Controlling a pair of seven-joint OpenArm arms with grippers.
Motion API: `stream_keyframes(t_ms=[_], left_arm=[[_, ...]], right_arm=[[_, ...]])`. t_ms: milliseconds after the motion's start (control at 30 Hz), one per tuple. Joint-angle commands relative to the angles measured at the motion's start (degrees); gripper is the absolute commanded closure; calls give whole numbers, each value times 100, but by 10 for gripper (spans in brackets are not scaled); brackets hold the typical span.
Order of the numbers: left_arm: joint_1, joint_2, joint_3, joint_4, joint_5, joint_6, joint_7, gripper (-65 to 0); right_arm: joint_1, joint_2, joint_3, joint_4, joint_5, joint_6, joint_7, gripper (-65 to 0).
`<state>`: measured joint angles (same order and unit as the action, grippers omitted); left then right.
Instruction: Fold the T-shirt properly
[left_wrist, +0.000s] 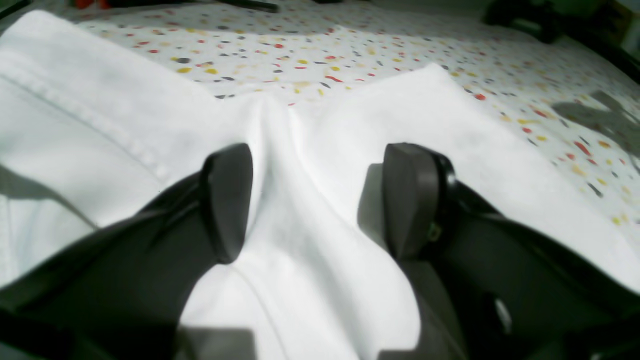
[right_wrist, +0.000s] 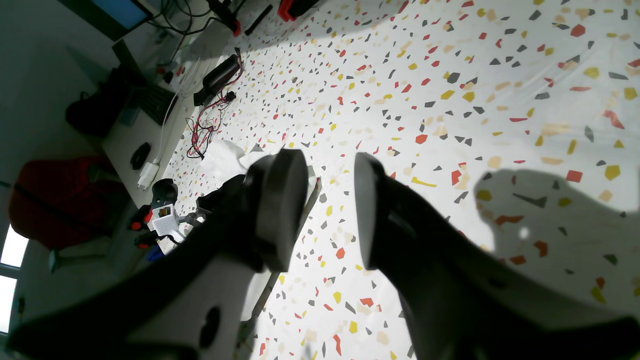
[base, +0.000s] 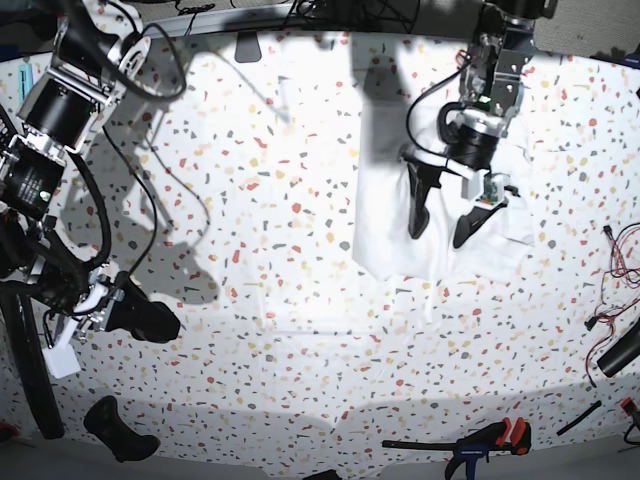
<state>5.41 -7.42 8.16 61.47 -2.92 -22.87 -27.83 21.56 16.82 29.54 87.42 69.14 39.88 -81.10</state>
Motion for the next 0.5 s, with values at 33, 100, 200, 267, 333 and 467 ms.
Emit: stream_keyframes(t_ms=[33,100,200,267,333,467], left_arm=[[92,-96,13,125,236,-398,544,-391],[94,-173,13,385,229,-671,542,-391],[94,-317,13,938,227,-850,540,-391],[92,-411,13,1370,229,-868,544,-391],[92,-503,13,1810,227,-866,544,-391],[92,-656,13,2640,225,-870,673,-391]], right_arm=[[144,81,7,85,160,12,110,-206],[144,81,7,85,157,12,110,-206],[144,81,7,85,157,12,110,-206],[144,81,7,85,157,12,110,-206],[144,81,7,85,157,12,110,-206],[144,81,7,85,157,12,110,-206]])
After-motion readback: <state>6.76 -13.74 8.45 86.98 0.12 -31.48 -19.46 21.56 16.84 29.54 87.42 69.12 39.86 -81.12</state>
